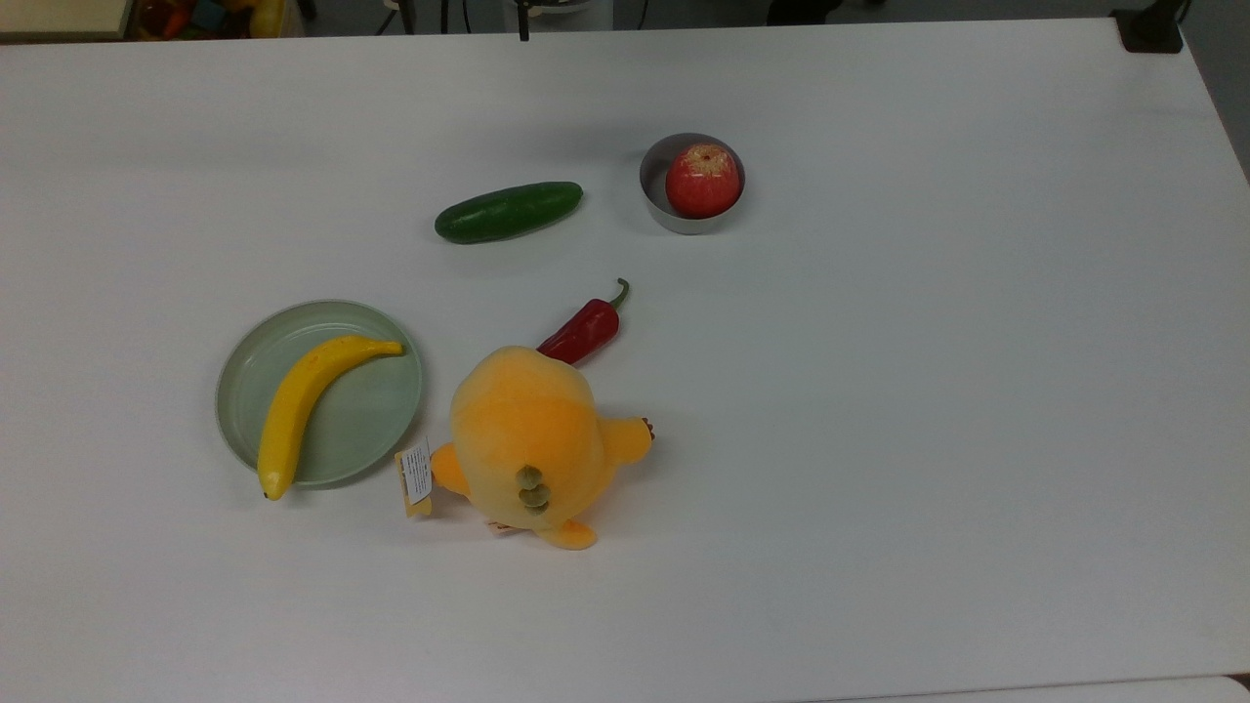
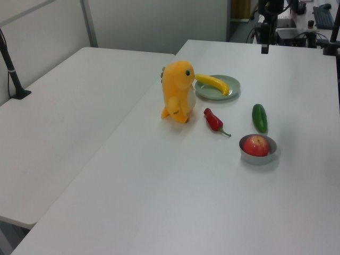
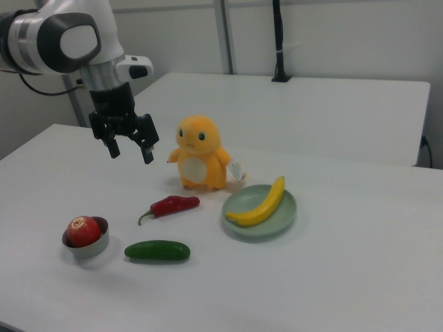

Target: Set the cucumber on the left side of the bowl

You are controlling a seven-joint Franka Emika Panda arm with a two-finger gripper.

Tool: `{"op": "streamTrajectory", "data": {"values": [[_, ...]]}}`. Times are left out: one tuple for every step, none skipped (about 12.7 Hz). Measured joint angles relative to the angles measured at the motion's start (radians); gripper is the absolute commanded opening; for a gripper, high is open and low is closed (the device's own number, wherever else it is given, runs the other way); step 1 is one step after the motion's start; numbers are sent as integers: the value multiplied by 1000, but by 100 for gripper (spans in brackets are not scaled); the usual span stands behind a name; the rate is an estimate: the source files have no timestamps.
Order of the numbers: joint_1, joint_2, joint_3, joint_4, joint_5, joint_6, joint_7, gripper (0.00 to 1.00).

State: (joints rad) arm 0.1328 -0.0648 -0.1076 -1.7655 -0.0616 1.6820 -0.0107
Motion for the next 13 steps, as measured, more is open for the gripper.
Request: {"op": "streamTrajectory", "data": {"values": [[0,2,0,0,0,0,0,100],[0,4,0,0,0,0,0,100],[0,4,0,0,0,0,0,100],[0,5,0,0,0,0,0,100],[1,6,1,0,0,0,0,100],[1,6,1,0,0,0,0,100],[1,7,1,0,0,0,0,100],[1,7,1,0,0,0,0,100],[1,7,1,0,0,0,0,100],[1,8,1,0,0,0,0,100],[1,8,1,-1,0,0,0,100],[1,9,1,-1,0,0,0,100],[1,11,1,-1,0,0,1,100]]}}
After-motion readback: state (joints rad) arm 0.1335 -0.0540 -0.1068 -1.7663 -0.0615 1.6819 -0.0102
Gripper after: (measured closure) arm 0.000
